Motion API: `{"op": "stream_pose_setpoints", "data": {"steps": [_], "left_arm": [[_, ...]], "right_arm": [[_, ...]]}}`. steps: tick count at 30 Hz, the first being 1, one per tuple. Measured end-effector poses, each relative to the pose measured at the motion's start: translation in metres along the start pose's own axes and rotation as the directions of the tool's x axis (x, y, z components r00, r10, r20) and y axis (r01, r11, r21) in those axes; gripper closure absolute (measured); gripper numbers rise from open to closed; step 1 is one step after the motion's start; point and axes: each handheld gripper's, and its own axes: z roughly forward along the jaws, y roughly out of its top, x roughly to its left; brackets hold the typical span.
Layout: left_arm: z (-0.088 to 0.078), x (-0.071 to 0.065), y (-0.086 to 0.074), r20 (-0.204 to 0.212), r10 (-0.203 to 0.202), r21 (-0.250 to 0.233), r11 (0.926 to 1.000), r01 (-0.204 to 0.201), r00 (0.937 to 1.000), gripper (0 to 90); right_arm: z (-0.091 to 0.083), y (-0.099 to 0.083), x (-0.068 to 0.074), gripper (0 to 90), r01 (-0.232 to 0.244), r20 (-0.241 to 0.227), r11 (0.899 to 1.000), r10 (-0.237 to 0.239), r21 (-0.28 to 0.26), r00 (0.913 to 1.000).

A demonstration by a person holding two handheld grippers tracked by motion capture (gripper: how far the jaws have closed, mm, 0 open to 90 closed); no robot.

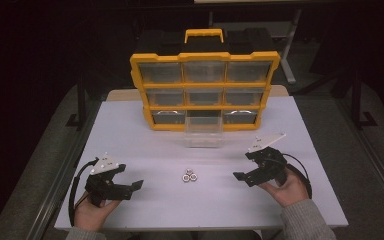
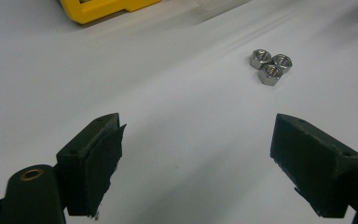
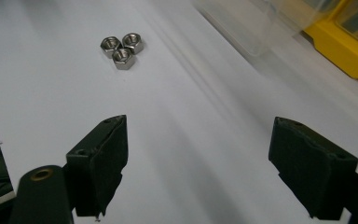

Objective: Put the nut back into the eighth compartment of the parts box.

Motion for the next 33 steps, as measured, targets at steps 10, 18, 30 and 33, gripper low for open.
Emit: {"op": "stream_pose_setpoints", "data": {"steps": [10, 18, 30, 33], "left_arm": [[0.0, -0.002, 0.001, 0.0, -0.008, 0.003, 1.0, 0.008, 1.0, 16.0], [0.001, -0.002, 0.001, -0.001, 0.006, 0.002, 1.0, -0.006, 1.0, 16.1], [-0.001, -0.001, 0.002, -0.003, 0.01, -0.004, 0.9999, -0.01, 0.9999, 16.1], [-0.001, -0.001, 0.002, -0.002, 0.01, -0.005, 0.9999, -0.01, 0.9999, 16.1]], "right_arm": [[0.016, 0.017, 0.008, 21.0, 0.038, -0.039, 0.999, -0.036, 0.035, 0.9986], [0.033, 0.036, 0.018, 25.4, 0.087, -0.082, 0.995, -0.082, 0.057, 0.9933], [0.073, 0.059, 0.031, 35.7, 0.185, -0.143, 0.977, -0.169, 0.106, 0.9752], [0.081, 0.063, 0.033, 39.0, 0.201, -0.165, 0.972, -0.18, 0.118, 0.9698]]}}
